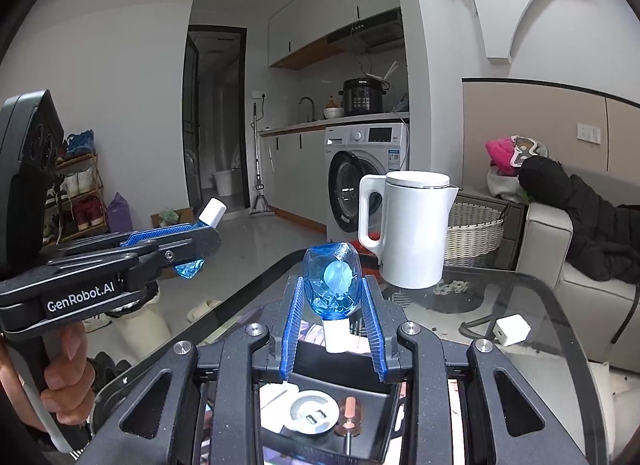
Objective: Organize rigid objects
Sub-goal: 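Lift both blue bottles and carry them over the black box with both tools, then release the blue bottles into the box with both tools, then grasp the green-and-white soap box with left tool while right grasps yellow tweezers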
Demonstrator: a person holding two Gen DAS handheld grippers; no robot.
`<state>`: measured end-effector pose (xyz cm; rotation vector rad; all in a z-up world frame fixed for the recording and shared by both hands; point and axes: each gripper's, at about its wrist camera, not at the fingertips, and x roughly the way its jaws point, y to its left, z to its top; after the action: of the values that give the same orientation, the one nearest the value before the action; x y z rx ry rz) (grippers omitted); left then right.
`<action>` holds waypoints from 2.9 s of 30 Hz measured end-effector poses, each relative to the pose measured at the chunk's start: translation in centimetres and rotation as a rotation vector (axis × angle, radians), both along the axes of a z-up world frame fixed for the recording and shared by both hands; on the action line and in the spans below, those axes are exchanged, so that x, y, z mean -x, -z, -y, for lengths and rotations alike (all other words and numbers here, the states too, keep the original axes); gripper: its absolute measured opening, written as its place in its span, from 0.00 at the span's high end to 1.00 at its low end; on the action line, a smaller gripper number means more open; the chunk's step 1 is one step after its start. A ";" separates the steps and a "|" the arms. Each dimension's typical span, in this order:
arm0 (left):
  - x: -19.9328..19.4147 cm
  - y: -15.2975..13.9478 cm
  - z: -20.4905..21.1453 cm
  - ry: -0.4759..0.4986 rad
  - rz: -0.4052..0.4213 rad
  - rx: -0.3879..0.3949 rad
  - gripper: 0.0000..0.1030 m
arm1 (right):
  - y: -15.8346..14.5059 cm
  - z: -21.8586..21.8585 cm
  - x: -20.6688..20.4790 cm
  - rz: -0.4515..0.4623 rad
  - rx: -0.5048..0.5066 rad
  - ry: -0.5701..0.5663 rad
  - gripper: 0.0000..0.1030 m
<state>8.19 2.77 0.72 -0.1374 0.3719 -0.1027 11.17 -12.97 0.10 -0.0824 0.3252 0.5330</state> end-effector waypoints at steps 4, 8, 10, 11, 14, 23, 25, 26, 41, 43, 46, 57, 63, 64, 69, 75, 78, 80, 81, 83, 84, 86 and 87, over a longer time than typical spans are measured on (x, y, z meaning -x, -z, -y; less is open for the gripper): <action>-1.0 0.6 0.0 -0.002 -0.036 0.005 0.72 | 0.3 -0.3 -0.8 -0.024 0.012 -0.002 0.71; -2.6 1.6 -0.1 0.008 -0.122 0.050 0.72 | 0.8 -0.1 -2.1 -0.088 0.011 0.005 0.71; -3.4 2.3 -0.3 0.000 -0.173 0.065 0.72 | 1.3 0.2 -3.0 -0.143 -0.002 0.011 0.71; -3.7 2.5 -0.2 -0.003 -0.189 0.061 0.72 | 1.6 0.3 -3.5 -0.177 -0.009 0.013 0.71; -4.7 3.8 0.3 0.010 -0.274 0.041 0.72 | 2.6 0.5 -4.5 -0.248 -0.006 0.022 0.71; -6.2 6.4 2.0 0.028 -0.439 -0.024 0.72 | 6.3 0.5 -6.7 -0.463 0.039 0.026 0.71; -6.6 7.2 2.5 0.041 -0.484 -0.051 0.72 | 7.2 0.5 -7.2 -0.513 0.045 0.021 0.71; -6.7 7.7 2.8 0.042 -0.508 -0.068 0.72 | 7.6 0.5 -7.4 -0.529 0.046 0.023 0.71; -8.0 10.5 4.1 0.084 -0.652 -0.104 0.71 | 9.6 -0.3 -7.1 -0.612 0.094 0.004 0.71; -7.9 10.3 4.0 0.091 -0.650 -0.099 0.71 | 9.6 -0.3 -6.9 -0.617 0.097 -0.006 0.71; -7.5 9.9 4.0 0.092 -0.642 -0.100 0.71 | 9.5 0.1 -6.6 -0.625 0.099 -0.011 0.71; -2.2 8.1 4.4 0.152 -0.634 -0.113 0.52 | 7.3 1.4 -2.0 -0.603 0.159 -0.069 0.71; -0.7 9.0 5.4 0.213 -0.685 -0.109 0.49 | 7.7 1.0 0.5 -0.646 0.211 -0.121 0.71; -0.6 9.3 5.6 0.221 -0.698 -0.115 0.48 | 7.9 0.8 0.7 -0.653 0.231 -0.127 0.71; -0.9 11.5 6.1 0.258 -0.787 -0.085 0.47 | 9.5 1.4 0.3 -0.759 0.210 -0.143 0.72; -0.9 12.3 5.5 0.240 -0.823 -0.080 0.45 | 11.7 1.8 -0.5 -0.799 0.256 -0.095 0.72; -0.6 12.6 4.9 0.229 -0.831 -0.076 0.44 | 12.6 1.6 -0.9 -0.816 0.269 -0.085 0.71; -0.4 12.6 4.5 0.222 -0.833 -0.074 0.44 | 12.9 0.8 -0.9 -0.826 0.275 -0.104 0.72; -0.3 12.6 4.2 0.222 -0.835 -0.075 0.44 | 13.0 0.3 -0.8 -0.824 0.279 -0.116 0.72; -0.1 12.7 3.6 0.211 -0.845 -0.087 0.44 | 13.0 -0.9 -0.5 -0.824 0.274 -0.147 0.72; -0.1 12.7 3.2 0.203 -0.846 -0.090 0.44 | 13.0 -1.6 -0.4 -0.820 0.285 -0.154 0.74; 0.0 12.7 2.2 0.194 -0.847 -0.077 0.43 | 13.2 -2.6 -0.2 -0.818 0.293 -0.180 0.74; 0.0 12.7 1.6 0.186 -0.850 -0.069 0.43 | 13.4 -2.9 -0.1 -0.828 0.291 -0.192 0.74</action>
<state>8.16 1.14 -11.94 -0.0717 1.2359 -0.2142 11.26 -10.06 -13.32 -0.1743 1.2130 0.6921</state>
